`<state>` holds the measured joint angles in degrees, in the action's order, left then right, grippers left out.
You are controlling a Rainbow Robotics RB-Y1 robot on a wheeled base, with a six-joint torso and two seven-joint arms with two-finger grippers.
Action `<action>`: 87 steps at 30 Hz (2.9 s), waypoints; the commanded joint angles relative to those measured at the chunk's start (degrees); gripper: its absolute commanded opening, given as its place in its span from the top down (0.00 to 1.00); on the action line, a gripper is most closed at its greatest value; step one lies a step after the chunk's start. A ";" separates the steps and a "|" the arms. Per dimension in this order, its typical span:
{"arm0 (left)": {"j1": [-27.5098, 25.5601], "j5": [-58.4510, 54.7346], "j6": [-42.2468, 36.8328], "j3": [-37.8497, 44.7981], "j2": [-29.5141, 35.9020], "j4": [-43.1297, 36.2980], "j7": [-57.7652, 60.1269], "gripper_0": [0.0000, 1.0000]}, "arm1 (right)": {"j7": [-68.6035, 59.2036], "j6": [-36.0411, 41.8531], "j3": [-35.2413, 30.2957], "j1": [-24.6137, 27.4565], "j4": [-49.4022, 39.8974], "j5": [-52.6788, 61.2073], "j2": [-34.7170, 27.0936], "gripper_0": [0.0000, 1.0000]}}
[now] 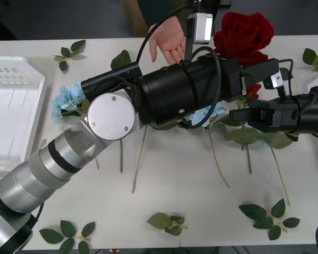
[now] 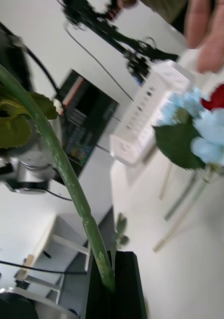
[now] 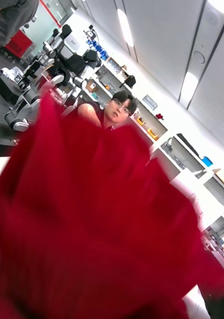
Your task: Place the red flowers into the right box and the blue flowers into the left box. If a person shows an open palm, hand one flower to the person first, then continue sorting.
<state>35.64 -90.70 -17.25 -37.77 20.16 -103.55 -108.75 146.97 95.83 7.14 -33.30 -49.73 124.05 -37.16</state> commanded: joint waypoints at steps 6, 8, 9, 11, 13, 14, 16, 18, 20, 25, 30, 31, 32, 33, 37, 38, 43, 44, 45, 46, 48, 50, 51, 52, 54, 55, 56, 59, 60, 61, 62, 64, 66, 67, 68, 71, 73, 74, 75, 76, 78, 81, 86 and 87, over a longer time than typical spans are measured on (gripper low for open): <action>0.13 -14.59 -2.52 -1.25 12.01 -1.04 1.18 0.00 | -19.18 -3.81 -17.33 -5.28 -10.56 -20.16 0.25 1.00; 0.13 -18.37 -4.90 -1.25 16.75 -0.95 1.70 0.00 | -22.78 -4.95 -19.53 -5.28 -13.55 -22.54 1.30 1.00; 0.13 -20.30 -6.74 -1.25 20.09 -0.87 2.05 0.00 | -25.51 -5.66 -20.85 -5.37 -15.48 -23.94 2.00 1.00; 0.13 -22.59 -10.35 -1.25 25.89 -0.34 3.64 0.00 | -30.17 -7.15 -22.61 -5.54 -19.18 -26.05 3.23 1.00; 0.13 -22.67 -13.69 -1.16 29.94 0.10 6.36 0.00 | -33.86 -8.47 -23.84 -5.81 -22.16 -27.46 4.20 1.00; 0.13 -22.67 -14.92 -1.25 31.78 0.63 7.59 0.00 | -35.61 -9.00 -24.36 -5.98 -23.48 -28.16 4.64 1.00; 0.13 -22.59 -19.40 -1.25 36.09 2.39 10.49 0.00 | -39.92 -10.40 -25.42 -6.60 -27.44 -30.71 5.61 1.00; 0.13 -21.71 -22.65 -1.25 38.64 4.32 12.43 0.00 | -42.91 -11.46 -25.68 -7.04 -30.95 -32.73 6.05 1.00; -0.05 -19.77 -25.90 -1.08 40.57 6.52 14.36 0.00 | -45.99 -12.69 -25.68 -7.39 -34.73 -35.02 6.40 1.00; -1.63 -11.51 -35.13 2.18 42.68 13.37 20.86 0.00 | -54.69 -15.68 -24.36 -7.74 -46.07 -43.02 7.80 1.00; -5.85 0.18 -47.17 13.34 40.66 17.59 27.28 0.00 | -63.56 -17.79 -21.29 -7.74 -57.14 -52.86 9.56 1.00; -6.29 3.34 -50.51 16.15 39.87 17.85 28.77 0.00 | -65.41 -17.87 -20.32 -7.65 -59.52 -55.58 10.18 1.00; -6.64 6.59 -54.03 18.88 39.08 17.94 30.36 0.00 | -67.61 -18.05 -19.18 -7.65 -61.63 -58.48 10.62 1.00; -6.90 8.70 -56.40 20.63 38.46 17.85 31.67 0.00 | -69.19 -18.31 -18.30 -7.74 -63.12 -60.42 11.14 1.00; -6.90 16.44 -64.84 26.17 35.30 17.85 38.00 0.00 | -75.43 -19.98 -13.91 -7.74 -67.60 -68.33 12.99 1.00; -6.90 18.37 -66.60 27.23 34.42 17.85 39.76 0.00 | -77.01 -20.86 -12.50 -7.74 -68.39 -70.35 13.25 1.00; -6.90 25.75 -70.73 29.60 31.69 17.85 48.99 0.00 | -82.90 -23.59 -7.58 -7.74 -70.59 -77.29 13.60 1.00; -6.90 27.25 -70.90 29.69 31.17 17.77 51.01 0.00 | -84.04 -24.03 -6.79 -7.74 -70.94 -78.44 13.60 1.00; -6.90 28.13 -70.90 29.69 30.82 17.77 52.24 0.00 | -84.66 -24.03 -6.43 -7.74 -71.12 -79.23 13.60 1.00; -6.90 29.62 -70.99 29.69 30.20 17.77 54.53 0.00 | -85.27 -24.03 -5.82 -7.74 -71.47 -80.54 13.60 1.00; -6.90 31.64 -71.08 29.69 29.15 17.77 57.60 0.00 | -85.62 -24.11 -5.29 -7.74 -71.65 -81.86 13.69 1.00; -6.90 34.28 -71.08 29.69 27.48 17.59 61.12 0.00 | -85.62 -24.29 -5.38 -7.74 -71.65 -81.86 13.87 1.00; -6.90 34.98 -71.08 29.69 27.04 17.50 62.00 0.00 | -85.62 -24.29 -5.38 -7.74 -71.65 -81.78 13.78 1.00; -6.90 36.56 -71.08 29.77 25.98 17.41 64.46 0.00 | -85.62 -24.29 -5.47 -7.74 -71.65 -81.60 13.78 1.00; -6.90 38.67 -70.99 29.77 24.49 17.41 67.01 0.00 | -85.62 -24.38 -5.64 -7.65 -71.65 -81.42 13.87 1.00; -6.90 39.99 -70.82 29.69 23.70 17.41 68.32 0.00 | -85.54 -24.29 -5.73 -7.74 -71.65 -81.25 13.78 1.00; -6.90 40.78 -70.64 29.69 22.99 17.41 68.76 0.00 | -85.27 -24.29 -6.00 -7.74 -71.65 -81.16 13.87 1.00; -6.55 42.01 -70.29 29.34 21.15 17.41 68.94 0.00 | -85.01 -24.20 -6.35 -7.65 -71.65 -80.81 13.78 0.68; -6.11 42.10 -69.94 28.72 20.80 17.41 69.12 0.00 | -84.92 -24.03 -6.43 -7.57 -71.56 -80.63 13.87 0.47; -5.50 42.19 -69.76 27.58 20.62 17.41 69.38 0.00 | -84.83 -23.94 -6.52 -7.48 -71.47 -80.37 13.87 0.30; -4.88 42.19 -69.50 26.61 20.53 17.41 69.55 0.00 | -84.83 -23.94 -6.70 -7.48 -71.47 -80.19 13.87 0.21; -3.74 42.36 -68.97 24.33 20.44 17.41 70.43 0.00 | -84.57 -23.24 -7.14 -7.39 -71.47 -79.75 13.87 0.05; -2.68 42.45 -68.09 22.13 20.27 17.41 72.81 0.00 | -84.13 -21.74 -8.02 -7.39 -71.47 -78.96 13.87 0.00; -2.42 42.54 -67.65 21.42 20.18 17.41 73.42 0.00 | -84.04 -21.39 -8.37 -7.39 -71.47 -78.35 13.87 0.00; -1.98 42.63 -66.68 19.93 20.18 17.41 74.56 0.00 | -83.78 -20.60 -9.42 -7.39 -71.47 -76.94 13.78 0.00; -1.54 43.24 -63.34 16.77 20.00 17.41 77.38 0.00 | -82.90 -16.91 -12.94 -7.39 -71.47 -72.72 13.52 0.00; -1.54 43.68 -61.24 15.18 19.92 17.41 78.70 0.00 | -82.28 -14.01 -15.31 -7.39 -71.47 -69.82 13.08 0.00; -1.54 44.03 -60.00 14.22 19.83 17.41 79.40 0.00 | -81.93 -11.99 -16.98 -7.39 -71.47 -67.80 12.64 0.00; -1.54 44.21 -59.21 13.34 19.83 17.50 79.49 0.00 | -81.49 -10.40 -18.21 -7.39 -71.47 -66.31 12.20 0.00; -1.36 44.47 -58.42 12.46 19.74 17.50 79.75 0.00 | -80.88 -8.12 -19.88 -7.39 -71.47 -64.37 11.50 0.00; -1.36 44.91 -57.90 11.76 19.57 17.50 80.01 0.00 | -78.94 -4.43 -22.34 -7.30 -71.38 -62.00 10.44 0.00; -1.36 45.88 -57.37 10.88 18.95 17.59 80.28 0.00 | -76.75 0.06 -26.03 -6.25 -69.36 -56.37 8.16 0.00; -1.36 49.92 -56.14 9.56 17.63 18.82 80.80 0.00 | -69.54 1.90 -28.14 -1.59 -60.48 -47.41 0.51 0.00; -1.36 50.63 -55.61 9.30 17.37 19.44 80.89 0.00 | -67.43 1.81 -27.79 -0.71 -58.81 -46.44 -0.90 0.00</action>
<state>31.86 -42.27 -74.42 -27.11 39.14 -85.28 -28.51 72.66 97.78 -20.36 -36.65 -112.31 74.80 -31.65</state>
